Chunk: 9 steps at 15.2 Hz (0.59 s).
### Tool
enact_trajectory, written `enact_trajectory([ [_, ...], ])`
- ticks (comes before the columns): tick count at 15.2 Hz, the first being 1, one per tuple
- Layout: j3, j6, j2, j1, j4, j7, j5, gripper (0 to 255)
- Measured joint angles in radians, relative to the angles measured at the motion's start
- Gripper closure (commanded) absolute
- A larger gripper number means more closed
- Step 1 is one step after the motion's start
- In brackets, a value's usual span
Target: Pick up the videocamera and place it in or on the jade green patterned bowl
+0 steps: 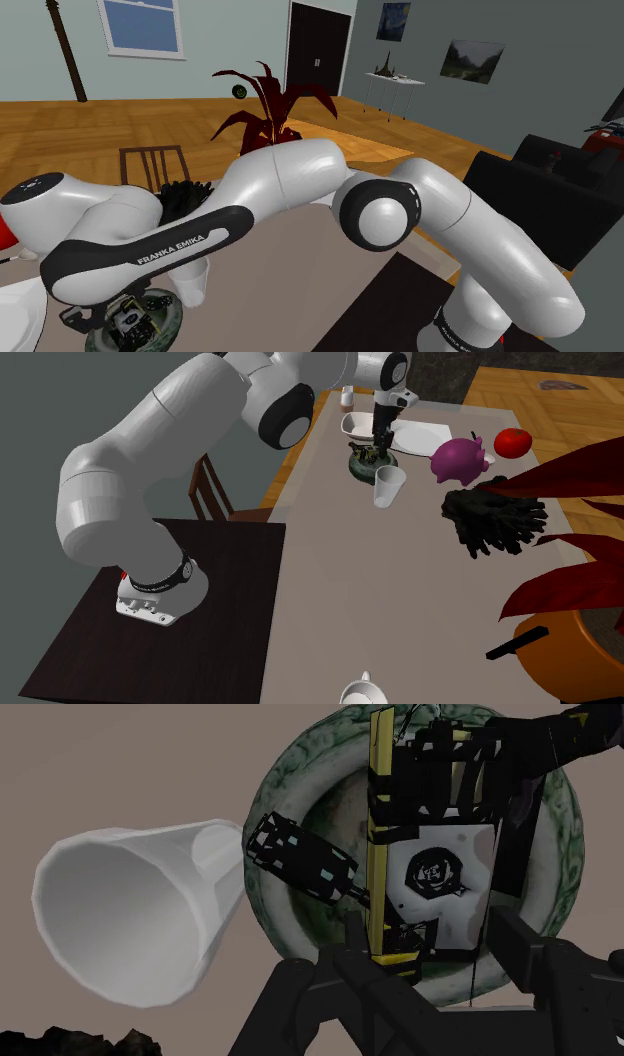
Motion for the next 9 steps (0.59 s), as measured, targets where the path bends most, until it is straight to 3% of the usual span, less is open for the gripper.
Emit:
enact_trajectory([
  [6, 0.0, 0.008, 0.001, -0.001, -0.007, 0.002, -0.001, 255],
  [7, 0.0, 0.008, 0.001, -0.001, -0.007, 0.002, -0.001, 0],
  [9, 0.0, 0.008, 0.001, -0.001, -0.007, 0.002, -0.001, 0],
])
